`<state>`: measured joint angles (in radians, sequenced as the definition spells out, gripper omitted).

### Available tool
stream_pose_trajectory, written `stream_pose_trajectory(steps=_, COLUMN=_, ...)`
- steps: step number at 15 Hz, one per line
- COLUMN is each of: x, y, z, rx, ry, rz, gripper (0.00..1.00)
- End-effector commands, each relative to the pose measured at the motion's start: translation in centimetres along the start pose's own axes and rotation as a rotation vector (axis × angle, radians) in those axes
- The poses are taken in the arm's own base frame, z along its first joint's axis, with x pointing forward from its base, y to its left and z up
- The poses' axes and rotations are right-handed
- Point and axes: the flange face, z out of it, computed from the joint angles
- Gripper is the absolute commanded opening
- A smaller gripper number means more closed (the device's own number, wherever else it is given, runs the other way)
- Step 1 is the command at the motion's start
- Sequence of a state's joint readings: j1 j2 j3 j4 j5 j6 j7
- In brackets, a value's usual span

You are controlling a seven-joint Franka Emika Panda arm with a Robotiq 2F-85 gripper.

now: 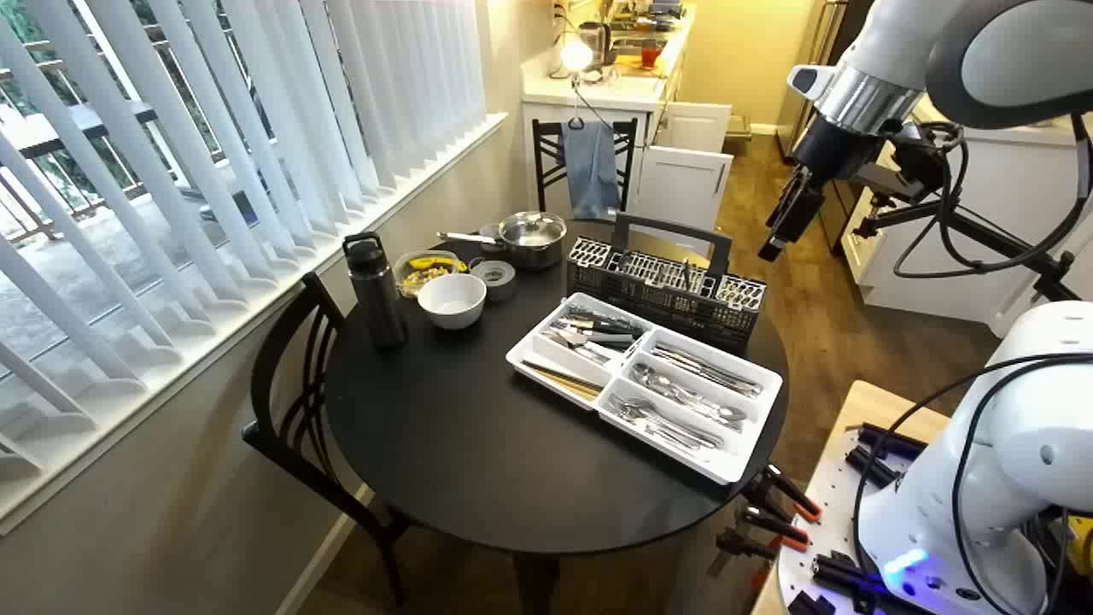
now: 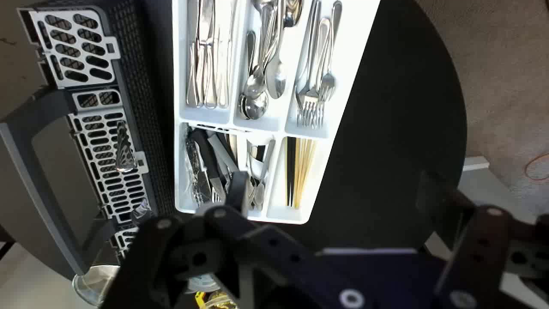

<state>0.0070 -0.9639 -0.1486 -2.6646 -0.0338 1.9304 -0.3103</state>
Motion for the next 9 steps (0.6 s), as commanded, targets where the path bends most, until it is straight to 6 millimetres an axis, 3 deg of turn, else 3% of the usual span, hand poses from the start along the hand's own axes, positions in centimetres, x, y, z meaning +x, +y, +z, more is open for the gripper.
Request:
stream_pose_trajectory(steps=1, x=0.0, y=0.0, z=-0.1, rx=0.000, ry=-0.001, rz=0.000, gripper=1.00)
stream_pose_trajectory(steps=6, x=0.0, y=0.0, z=-0.1, rx=0.000, ry=-0.001, rz=0.000, gripper=1.00)
stream_pose_trajectory(steps=9, x=4.4, y=0.7, z=-2.6, rx=-0.023, ry=0.088, rz=0.009, gripper=1.00)
